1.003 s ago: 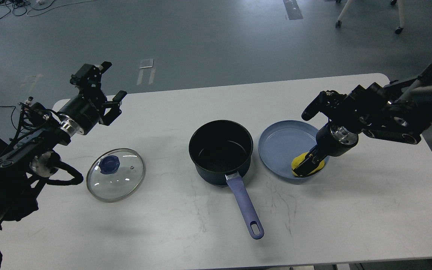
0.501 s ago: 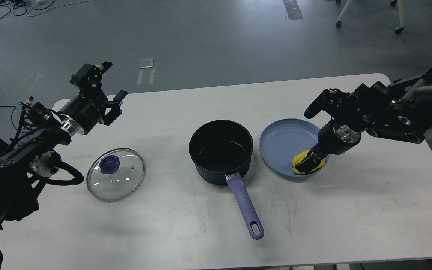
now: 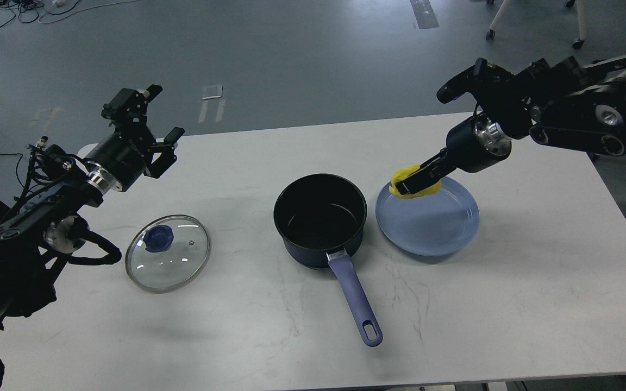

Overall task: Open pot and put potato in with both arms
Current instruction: 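Lift the potato and carry it over the saucepan with the right gripper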

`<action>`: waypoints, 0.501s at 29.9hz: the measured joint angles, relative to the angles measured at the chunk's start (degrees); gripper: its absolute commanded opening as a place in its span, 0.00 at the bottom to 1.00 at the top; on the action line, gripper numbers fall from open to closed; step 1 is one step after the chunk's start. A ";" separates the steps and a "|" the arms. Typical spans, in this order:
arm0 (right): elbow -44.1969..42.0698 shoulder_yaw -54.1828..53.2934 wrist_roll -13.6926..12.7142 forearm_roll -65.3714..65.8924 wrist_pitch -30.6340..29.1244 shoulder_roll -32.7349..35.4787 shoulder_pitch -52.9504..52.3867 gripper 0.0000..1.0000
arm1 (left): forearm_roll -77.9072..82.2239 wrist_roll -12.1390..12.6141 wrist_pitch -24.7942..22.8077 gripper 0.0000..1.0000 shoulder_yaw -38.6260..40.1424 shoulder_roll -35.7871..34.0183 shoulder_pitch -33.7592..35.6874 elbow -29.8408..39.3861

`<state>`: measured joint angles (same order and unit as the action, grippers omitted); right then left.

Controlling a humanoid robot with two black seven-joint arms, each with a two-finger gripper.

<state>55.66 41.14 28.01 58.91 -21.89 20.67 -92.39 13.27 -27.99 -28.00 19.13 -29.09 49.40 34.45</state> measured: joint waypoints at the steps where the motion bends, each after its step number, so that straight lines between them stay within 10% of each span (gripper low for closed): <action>1: -0.20 -0.16 0.00 -1.50 0.00 -0.90 -0.21 0.55 | 0.00 0.00 0.00 0.98 0.05 -0.01 0.00 0.00; 15: -6.79 -0.52 0.00 -15.10 0.61 -13.55 1.82 0.56 | -0.09 0.00 0.00 0.98 0.19 -0.05 0.00 0.00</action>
<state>48.87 40.62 28.01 43.82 -21.28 7.12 -90.58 13.18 -27.99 -28.00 19.32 -29.15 49.40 34.45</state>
